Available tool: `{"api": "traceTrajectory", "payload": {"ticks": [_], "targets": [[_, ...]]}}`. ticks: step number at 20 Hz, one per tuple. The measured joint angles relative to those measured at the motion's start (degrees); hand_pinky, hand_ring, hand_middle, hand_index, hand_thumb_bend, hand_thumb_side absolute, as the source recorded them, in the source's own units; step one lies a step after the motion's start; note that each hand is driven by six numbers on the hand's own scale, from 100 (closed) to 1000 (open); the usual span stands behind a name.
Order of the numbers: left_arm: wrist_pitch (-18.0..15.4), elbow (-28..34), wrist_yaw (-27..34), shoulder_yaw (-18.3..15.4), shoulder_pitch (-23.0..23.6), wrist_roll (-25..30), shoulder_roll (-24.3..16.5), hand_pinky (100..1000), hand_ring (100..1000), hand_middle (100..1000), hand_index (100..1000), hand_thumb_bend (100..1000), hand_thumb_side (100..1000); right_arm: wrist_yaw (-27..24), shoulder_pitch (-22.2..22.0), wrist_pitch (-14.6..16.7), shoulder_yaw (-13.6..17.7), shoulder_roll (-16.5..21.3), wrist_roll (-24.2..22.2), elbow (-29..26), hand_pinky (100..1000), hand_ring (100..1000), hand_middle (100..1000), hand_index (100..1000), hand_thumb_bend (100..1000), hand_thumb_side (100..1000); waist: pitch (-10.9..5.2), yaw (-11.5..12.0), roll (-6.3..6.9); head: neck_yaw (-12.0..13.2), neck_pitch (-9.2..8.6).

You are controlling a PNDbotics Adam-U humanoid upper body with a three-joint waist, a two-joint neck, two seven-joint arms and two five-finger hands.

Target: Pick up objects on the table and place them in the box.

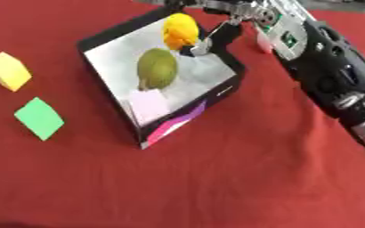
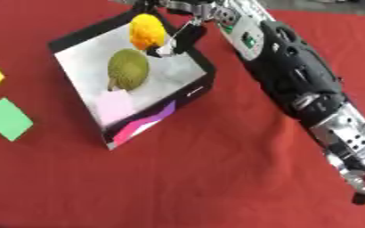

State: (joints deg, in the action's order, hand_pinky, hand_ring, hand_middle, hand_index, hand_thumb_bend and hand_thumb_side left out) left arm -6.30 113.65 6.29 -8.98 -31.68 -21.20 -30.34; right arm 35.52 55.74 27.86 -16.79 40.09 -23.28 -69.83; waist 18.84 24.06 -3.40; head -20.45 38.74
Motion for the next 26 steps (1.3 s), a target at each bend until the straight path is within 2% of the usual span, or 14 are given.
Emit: {"api": "traceTrajectory", "payload": {"ticks": [1,4,5,6,11,14,19,21,26], "targets": [[0.1,0.0,0.0,0.0,0.0,0.1,0.0,730,867,697,742,100,548,0.7,-0.1,0.4,0.2,0.0,0.0,0.0,898,878,838,975,452,687,0.00,0.0,-0.02,0.0,0.00],[0.1,0.0,0.1,0.0,0.3,0.1,0.0,729,867,697,742,100,548,1.8,-0.4,1.2,0.8,0.0,0.5,0.0,889,865,824,965,458,572,0.00,-0.2,-0.02,0.1,0.02],[0.1,0.0,0.1,0.0,0.5,0.1,0.0,729,867,696,741,100,548,1.7,-0.6,1.2,1.0,0.1,0.8,0.0,889,864,823,965,417,552,0.00,-0.2,-0.02,0.2,0.04],[0.1,0.0,0.2,0.0,0.6,0.1,0.0,729,867,696,741,100,548,1.2,-0.9,0.9,1.2,0.3,1.1,-0.1,889,863,821,966,458,490,0.00,-0.4,-0.02,0.2,0.15],[0.2,0.0,0.2,-0.2,1.6,-0.6,0.0,728,868,697,741,100,553,-5.2,-2.3,-2.0,4.1,4.3,2.0,-2.5,889,861,819,962,446,352,-0.03,-1.3,0.02,0.7,0.53],[0.4,0.0,0.2,-0.6,2.5,-1.2,-0.1,728,871,697,741,100,564,-10.3,-4.6,-4.1,6.6,8.2,1.7,-3.9,896,861,832,965,366,243,-0.03,-1.9,0.07,1.2,0.53],[1.2,0.0,0.2,-1.1,3.5,-1.5,-0.5,727,875,698,741,100,584,-19.3,-10.7,-6.6,11.5,15.1,0.2,-6.1,901,864,837,944,360,227,-0.03,-2.9,0.13,1.7,0.50],[1.6,0.0,0.2,-1.2,3.6,-1.5,-0.5,726,876,698,741,100,586,-21.8,-14.0,-6.8,13.5,17.9,0.3,-6.8,901,868,839,942,373,249,-0.02,-3.3,0.16,2.0,0.46],[2.5,0.0,0.2,-1.4,4.0,-1.2,-0.6,726,877,698,741,100,591,-23.9,-20.9,-4.4,17.3,23.4,1.4,-7.4,910,898,865,959,402,312,0.02,-3.7,0.37,2.5,0.38]]}}
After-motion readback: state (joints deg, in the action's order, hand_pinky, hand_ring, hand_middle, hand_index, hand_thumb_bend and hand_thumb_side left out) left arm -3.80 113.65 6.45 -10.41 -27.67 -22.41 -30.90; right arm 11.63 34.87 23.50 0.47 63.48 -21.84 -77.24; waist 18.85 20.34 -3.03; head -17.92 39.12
